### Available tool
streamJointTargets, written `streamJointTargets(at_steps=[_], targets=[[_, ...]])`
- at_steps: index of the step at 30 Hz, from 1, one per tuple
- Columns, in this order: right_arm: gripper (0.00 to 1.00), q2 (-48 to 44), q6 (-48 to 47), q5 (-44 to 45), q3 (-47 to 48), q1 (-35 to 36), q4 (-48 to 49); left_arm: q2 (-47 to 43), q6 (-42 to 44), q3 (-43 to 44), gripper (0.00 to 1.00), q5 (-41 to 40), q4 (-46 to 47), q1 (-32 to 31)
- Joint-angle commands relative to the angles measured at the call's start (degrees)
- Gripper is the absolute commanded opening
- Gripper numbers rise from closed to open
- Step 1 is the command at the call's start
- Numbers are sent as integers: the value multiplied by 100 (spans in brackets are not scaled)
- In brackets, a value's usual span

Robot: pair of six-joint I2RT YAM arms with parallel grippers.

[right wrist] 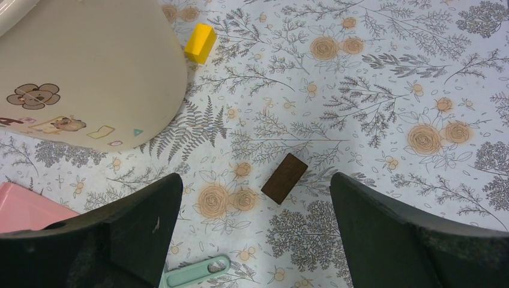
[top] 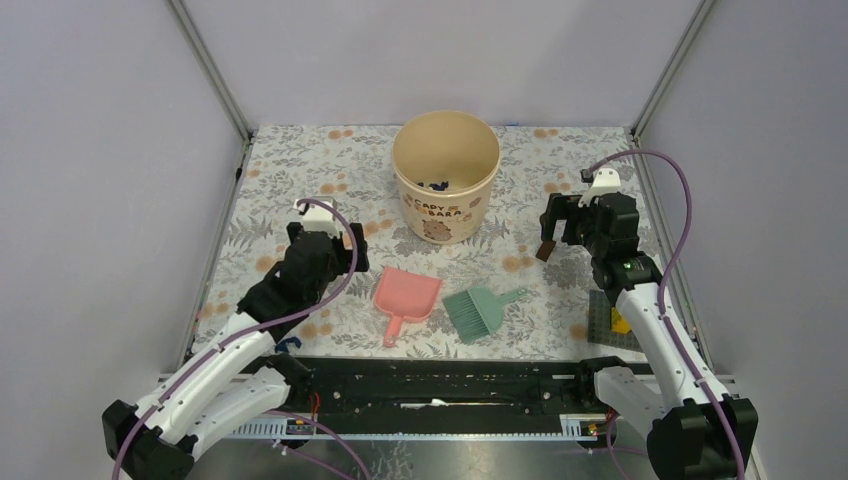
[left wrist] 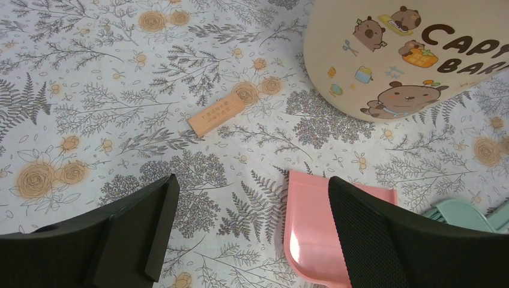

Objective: Sweep away the paper scraps from the table

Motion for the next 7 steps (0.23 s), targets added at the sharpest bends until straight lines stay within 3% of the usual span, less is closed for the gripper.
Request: streamJointTargets(at_steps=[1, 7], targets=[[100, -45, -94, -42, -1, -22, 236, -35, -57, 11, 99, 50, 198, 38], [100, -80, -65, -55, 22, -23, 230, -10, -55, 11, 99, 100, 194, 40]])
